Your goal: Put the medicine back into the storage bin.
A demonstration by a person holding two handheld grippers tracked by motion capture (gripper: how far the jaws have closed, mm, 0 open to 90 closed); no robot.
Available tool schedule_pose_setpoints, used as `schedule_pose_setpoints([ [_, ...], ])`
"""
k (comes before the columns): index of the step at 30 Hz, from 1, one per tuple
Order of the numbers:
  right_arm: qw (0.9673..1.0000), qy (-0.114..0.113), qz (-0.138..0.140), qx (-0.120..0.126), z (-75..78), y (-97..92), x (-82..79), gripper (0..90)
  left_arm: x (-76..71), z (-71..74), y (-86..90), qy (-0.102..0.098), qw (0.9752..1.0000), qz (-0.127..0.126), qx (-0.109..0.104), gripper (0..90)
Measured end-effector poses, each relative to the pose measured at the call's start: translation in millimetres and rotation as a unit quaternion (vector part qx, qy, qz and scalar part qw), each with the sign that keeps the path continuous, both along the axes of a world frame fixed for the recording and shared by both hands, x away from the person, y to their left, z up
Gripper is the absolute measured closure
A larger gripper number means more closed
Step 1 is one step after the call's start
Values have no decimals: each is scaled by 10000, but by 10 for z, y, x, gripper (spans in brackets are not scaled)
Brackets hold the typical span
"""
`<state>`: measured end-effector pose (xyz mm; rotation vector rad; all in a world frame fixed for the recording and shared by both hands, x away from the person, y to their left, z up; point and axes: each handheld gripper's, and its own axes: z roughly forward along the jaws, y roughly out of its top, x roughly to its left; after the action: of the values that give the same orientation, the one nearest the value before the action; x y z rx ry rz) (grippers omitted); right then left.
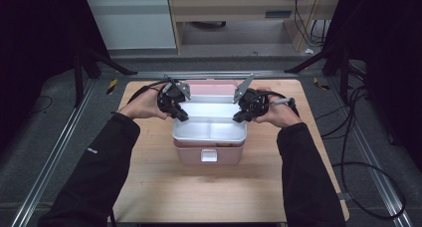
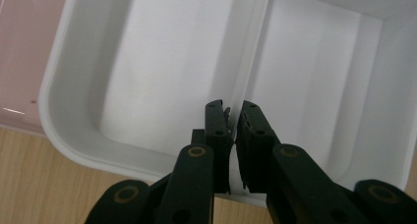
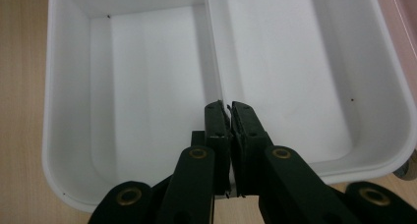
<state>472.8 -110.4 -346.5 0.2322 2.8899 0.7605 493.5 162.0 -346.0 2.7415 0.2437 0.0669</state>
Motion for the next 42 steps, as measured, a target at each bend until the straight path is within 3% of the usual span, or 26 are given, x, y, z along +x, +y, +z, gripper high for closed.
schedule_pose_setpoints([
  [9, 9998, 115, 5, -131, -196, 56, -11, 862, -43, -147, -29, 61, 9995, -93, 284, 841],
  [12, 9998, 95, -24, -151, -211, 67, -19, 855, -67, -193, 1, 125, 9998, -40, 166, 840],
  [19, 9996, 193, -59, -219, -353, 89, -30, 844, -99, -291, 32, 188, 9997, 4, 154, 846],
  [26, 9994, 137, -194, -269, -414, 100, -47, 820, -130, -309, 17, 113, 9997, 114, 178, 826],
  [30, 9987, 188, -481, -37, -399, 68, -68, 743, -172, -222, 62, -23, 9993, 318, -170, 701],
  [33, 9974, 109, -673, 220, -317, 6, -104, 681, -224, -121, 166, -71, 9974, 559, -440, 639],
  [37, 9939, -18, -945, 563, -188, -77, -166, 587, -300, -23, 351, -288, 9924, 824, -871, 550],
  [40, 9903, -229, -1219, 632, -101, -158, -211, 534, -350, 12, 496, -383, 9863, 1082, -1187, 500],
  [42, 9870, -365, -1436, 627, -51, -225, -251, 498, -383, 11, 562, -499, 9818, 1312, -1277, 460],
])
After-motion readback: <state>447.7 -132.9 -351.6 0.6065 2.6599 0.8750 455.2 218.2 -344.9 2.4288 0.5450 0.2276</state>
